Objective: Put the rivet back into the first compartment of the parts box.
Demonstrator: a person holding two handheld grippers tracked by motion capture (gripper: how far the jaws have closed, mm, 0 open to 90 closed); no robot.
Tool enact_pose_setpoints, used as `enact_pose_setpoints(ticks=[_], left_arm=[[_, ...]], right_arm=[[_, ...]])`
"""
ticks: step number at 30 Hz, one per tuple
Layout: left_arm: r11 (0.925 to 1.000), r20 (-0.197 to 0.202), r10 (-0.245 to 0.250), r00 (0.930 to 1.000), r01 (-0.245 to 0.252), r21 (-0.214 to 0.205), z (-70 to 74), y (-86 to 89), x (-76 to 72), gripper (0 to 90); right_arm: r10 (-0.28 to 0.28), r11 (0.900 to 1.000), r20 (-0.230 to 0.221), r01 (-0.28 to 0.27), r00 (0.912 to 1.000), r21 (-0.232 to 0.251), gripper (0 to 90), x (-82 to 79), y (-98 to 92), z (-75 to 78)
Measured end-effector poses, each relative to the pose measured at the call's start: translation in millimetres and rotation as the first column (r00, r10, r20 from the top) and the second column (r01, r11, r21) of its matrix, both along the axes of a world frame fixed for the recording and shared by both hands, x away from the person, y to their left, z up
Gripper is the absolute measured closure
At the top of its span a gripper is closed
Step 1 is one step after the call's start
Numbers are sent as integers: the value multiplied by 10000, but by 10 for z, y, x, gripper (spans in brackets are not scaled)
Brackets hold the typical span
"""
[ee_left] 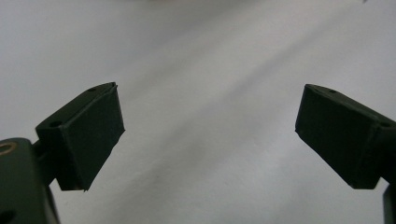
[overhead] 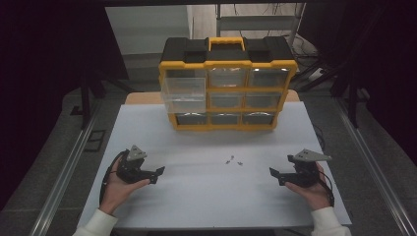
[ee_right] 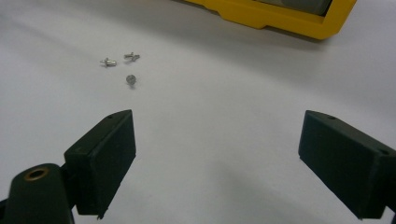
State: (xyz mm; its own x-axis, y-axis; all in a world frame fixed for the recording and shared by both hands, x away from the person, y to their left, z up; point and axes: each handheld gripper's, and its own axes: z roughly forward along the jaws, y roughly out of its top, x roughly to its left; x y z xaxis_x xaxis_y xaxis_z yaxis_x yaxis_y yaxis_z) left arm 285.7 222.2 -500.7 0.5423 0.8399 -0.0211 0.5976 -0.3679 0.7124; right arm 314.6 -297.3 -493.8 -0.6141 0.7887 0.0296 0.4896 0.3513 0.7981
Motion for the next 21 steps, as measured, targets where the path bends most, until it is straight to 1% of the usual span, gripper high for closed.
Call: enact_pose_setpoints(ticks=[4, 7, 10, 11, 14, 15, 17, 21], left_arm=[[10000, -28, -24, 10000, 24, 37, -2, -3, -1, 86], [10000, 33, 71, 10000, -71, -60, 6, 19, -11, 85], [9999, 60, 110, 9999, -110, -76, 13, 27, -26, 85], [9999, 89, 112, 9999, -112, -23, 15, 28, -44, 84], [10000, 96, 56, 9999, -56, 15, 9, 23, -49, 83], [10000, 69, -16, 10000, 15, 73, 1, 4, -48, 83], [9998, 17, -153, 9999, 153, 152, 2, -22, -51, 80], [9996, -48, -266, 9996, 266, -13, 19, -41, -64, 80]], right_arm=[[-2, 10000, -33, 1, 10000, -51, 123, -5, -8, -2], [-46, 9999, -54, 45, 10000, -98, 128, -5, -9, -2], [-67, 9999, -49, 66, 10000, -115, 130, 0, -7, 2], [-66, 9999, -44, 65, 10000, -135, 130, 0, -6, 4], [-31, 9998, -25, 31, 10000, -182, 131, -3, -5, 8], [33, 9996, -11, -34, 10000, -288, 131, -14, -1, 17], [20, 9995, 16, -20, 10000, -317, 132, -28, 2, 28], [-7, 9995, 57, 8, 10000, -314, 125, -30, -3, 59]])
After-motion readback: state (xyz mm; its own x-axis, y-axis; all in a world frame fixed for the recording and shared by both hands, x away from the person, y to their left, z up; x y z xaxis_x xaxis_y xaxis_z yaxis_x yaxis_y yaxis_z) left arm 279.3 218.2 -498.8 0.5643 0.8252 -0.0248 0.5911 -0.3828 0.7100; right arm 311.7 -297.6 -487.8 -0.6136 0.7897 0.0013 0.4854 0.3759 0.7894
